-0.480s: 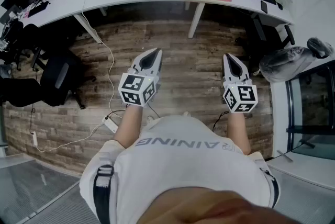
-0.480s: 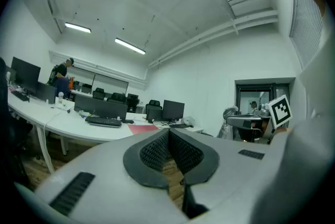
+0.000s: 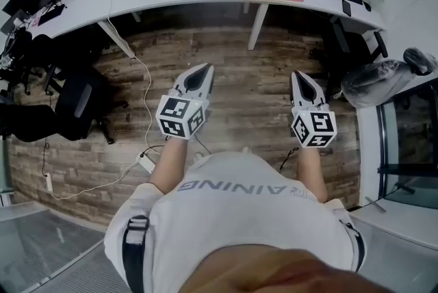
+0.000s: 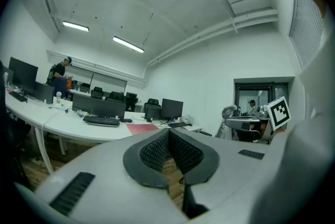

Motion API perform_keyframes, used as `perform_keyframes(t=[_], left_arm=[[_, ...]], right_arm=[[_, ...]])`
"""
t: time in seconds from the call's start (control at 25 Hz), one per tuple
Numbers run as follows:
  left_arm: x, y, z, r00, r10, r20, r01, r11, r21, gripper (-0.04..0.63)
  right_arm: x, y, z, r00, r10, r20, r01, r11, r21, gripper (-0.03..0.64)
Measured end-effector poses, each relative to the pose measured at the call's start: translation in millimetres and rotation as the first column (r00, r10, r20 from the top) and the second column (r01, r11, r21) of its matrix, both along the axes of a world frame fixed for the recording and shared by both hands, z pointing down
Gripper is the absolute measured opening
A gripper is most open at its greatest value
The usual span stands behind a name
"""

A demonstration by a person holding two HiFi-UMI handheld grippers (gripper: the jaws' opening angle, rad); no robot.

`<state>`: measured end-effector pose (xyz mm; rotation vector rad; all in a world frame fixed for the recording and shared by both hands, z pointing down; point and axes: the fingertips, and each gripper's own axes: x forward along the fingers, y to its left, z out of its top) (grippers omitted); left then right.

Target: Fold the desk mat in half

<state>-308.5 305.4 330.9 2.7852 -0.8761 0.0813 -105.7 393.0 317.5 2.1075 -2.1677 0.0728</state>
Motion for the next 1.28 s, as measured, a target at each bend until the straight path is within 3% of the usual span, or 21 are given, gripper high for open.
perform_keyframes(t=[0.24, 0.52, 0.92, 1.28], left_arm=[[13.5, 3.4, -1.1, 1.0, -0.007, 0.011, 0.007, 1.0, 0.002, 0.028], [48.1, 13.0, 2.3, 1.0, -0.004, 0.029, 0.004, 1.0, -0.002, 0.028], [134.2, 24.8, 5.6, 0.999, -0.026, 0.045, 0.025, 1.0, 0.016, 0.028], [160.3, 11.0, 10.3, 0.996, -0.044, 0.08, 0.044, 0.999, -0.002, 0.028]], right_arm=[[15.2, 0.0, -0.1, 0.997, -0.019, 0.077, 0.016, 0.999, 0.042, 0.023], [46.1, -0.5, 8.1, 0.996, -0.03, 0.087, 0.027, 0.999, 0.032, 0.023], [105.6, 5.5, 41.2, 0.982, -0.148, 0.116, 0.151, 0.988, -0.015, 0.023], [127.9, -12.2, 57.3, 0.969, -0.199, 0.147, 0.207, 0.977, -0.043, 0.023]])
